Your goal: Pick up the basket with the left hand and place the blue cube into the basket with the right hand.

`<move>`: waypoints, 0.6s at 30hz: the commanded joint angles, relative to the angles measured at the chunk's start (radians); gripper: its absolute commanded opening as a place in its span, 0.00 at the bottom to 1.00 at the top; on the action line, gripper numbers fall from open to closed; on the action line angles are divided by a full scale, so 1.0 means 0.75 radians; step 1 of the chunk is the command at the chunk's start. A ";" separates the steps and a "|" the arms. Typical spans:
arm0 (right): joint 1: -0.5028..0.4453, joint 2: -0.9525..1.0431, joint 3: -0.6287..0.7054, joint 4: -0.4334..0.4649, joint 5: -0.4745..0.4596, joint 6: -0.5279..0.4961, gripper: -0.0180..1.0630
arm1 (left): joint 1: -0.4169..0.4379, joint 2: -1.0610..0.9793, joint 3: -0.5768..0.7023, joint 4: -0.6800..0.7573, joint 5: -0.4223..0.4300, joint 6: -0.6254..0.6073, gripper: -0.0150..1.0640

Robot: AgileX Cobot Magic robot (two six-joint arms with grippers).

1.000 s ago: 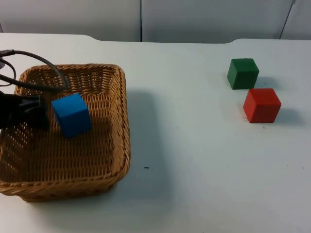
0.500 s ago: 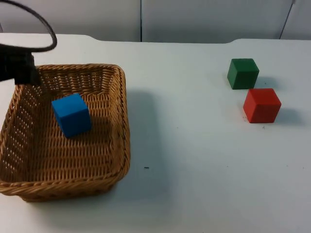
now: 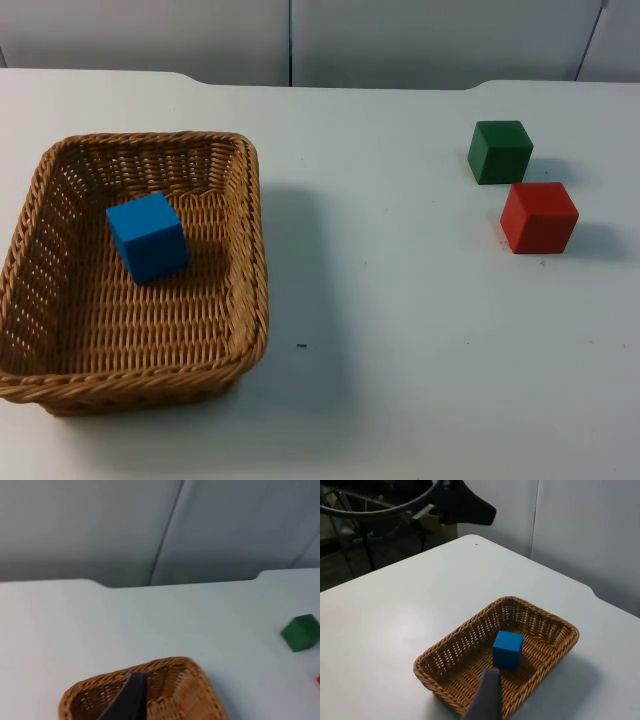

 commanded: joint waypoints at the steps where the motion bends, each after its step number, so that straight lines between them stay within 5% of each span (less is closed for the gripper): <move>1: 0.003 -0.004 0.007 -0.041 -0.003 -0.005 0.72 | 0.006 -0.159 0.007 0.079 0.149 -0.051 0.99; 10: 0.003 -0.004 0.007 -0.041 -0.003 -0.011 0.72 | 0.006 -0.508 0.167 0.292 0.184 -0.200 0.99; 18: 0.003 -0.004 0.007 -0.038 -0.003 -0.047 0.72 | 0.006 -0.850 0.266 0.763 0.304 -0.619 0.99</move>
